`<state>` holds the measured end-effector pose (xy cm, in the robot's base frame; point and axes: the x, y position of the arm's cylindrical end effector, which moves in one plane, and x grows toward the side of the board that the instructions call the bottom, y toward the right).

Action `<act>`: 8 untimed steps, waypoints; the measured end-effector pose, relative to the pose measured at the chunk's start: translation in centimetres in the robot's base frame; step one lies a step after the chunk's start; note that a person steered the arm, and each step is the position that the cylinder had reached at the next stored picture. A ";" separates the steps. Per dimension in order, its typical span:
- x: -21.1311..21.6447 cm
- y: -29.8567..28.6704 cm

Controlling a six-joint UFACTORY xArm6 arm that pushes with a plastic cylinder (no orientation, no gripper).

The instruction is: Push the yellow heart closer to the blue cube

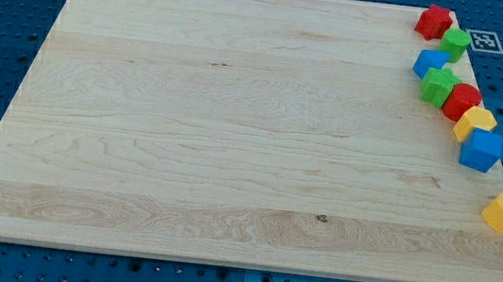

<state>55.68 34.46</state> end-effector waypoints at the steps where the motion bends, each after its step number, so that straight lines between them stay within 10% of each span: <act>1: 1.5 -1.0; 8: 2.2 -9.4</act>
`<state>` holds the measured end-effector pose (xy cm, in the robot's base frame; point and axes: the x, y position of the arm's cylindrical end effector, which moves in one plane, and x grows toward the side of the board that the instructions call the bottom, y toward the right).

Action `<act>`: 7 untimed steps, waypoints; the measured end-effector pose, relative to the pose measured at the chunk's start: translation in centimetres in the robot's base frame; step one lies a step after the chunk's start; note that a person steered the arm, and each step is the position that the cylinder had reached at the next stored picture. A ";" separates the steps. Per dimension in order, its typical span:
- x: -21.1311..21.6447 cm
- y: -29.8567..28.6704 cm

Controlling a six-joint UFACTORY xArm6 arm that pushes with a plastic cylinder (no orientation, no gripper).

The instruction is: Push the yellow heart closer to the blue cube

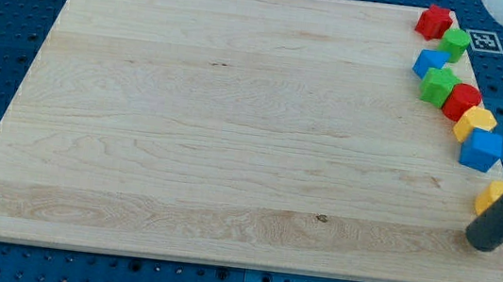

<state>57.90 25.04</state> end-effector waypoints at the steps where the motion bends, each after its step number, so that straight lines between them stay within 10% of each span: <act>1: -0.9 2.3; 7: -4.8 2.3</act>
